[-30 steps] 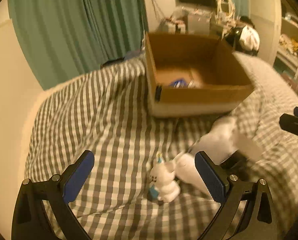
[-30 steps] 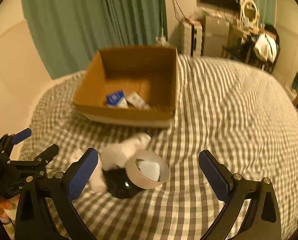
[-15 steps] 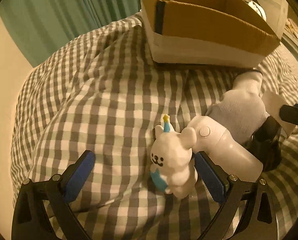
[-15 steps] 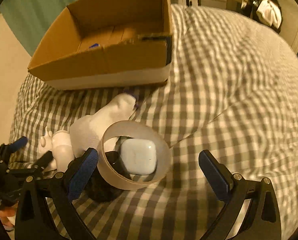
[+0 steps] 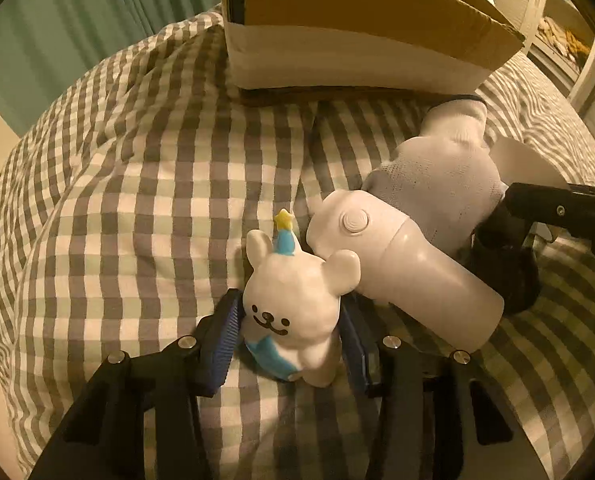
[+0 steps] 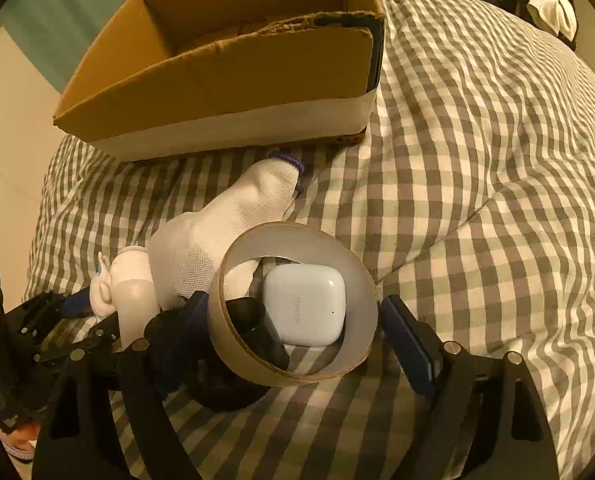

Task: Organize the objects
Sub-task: 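Grasp the white bear figurine with the left gripper while the right grasps the beige tape roll, then carry the bear and the tape roll over the box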

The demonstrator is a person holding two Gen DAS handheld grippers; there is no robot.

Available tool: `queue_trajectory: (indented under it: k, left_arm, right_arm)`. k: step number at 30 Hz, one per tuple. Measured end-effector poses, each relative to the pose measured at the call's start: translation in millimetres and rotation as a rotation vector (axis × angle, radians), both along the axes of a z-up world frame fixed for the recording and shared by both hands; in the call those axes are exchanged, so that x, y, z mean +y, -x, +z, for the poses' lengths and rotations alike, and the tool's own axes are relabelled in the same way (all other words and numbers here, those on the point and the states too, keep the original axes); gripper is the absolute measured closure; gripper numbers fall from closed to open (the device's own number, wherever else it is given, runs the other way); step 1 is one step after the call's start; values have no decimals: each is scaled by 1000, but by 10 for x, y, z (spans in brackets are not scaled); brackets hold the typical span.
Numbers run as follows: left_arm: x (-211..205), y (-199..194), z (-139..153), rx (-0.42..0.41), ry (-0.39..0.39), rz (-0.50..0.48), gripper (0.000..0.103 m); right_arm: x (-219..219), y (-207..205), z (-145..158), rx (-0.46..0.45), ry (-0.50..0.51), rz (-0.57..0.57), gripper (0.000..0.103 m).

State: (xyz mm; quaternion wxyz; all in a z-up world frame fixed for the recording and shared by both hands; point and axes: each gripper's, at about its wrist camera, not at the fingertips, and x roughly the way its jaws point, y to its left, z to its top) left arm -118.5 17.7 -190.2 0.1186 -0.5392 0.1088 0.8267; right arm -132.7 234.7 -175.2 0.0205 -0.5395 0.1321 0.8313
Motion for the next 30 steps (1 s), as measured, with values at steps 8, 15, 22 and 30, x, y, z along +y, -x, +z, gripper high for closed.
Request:
queue_trajectory:
  k: [8, 15, 22, 30]
  left_arm:
    - [-33, -178, 163, 18, -28, 11, 55]
    - [-171, -262, 429, 29, -61, 25, 55]
    - [-141, -458, 775, 98, -71, 19, 55]
    - [-174, -539, 1216, 189, -78, 13, 55]
  right_arm:
    - [17, -133, 181, 63, -31, -11, 18]
    - [36, -261, 443, 110, -96, 1, 18]
    - [-168, -452, 873, 190, -153, 34, 18]
    - [-481, -644, 1234, 267, -186, 85, 18]
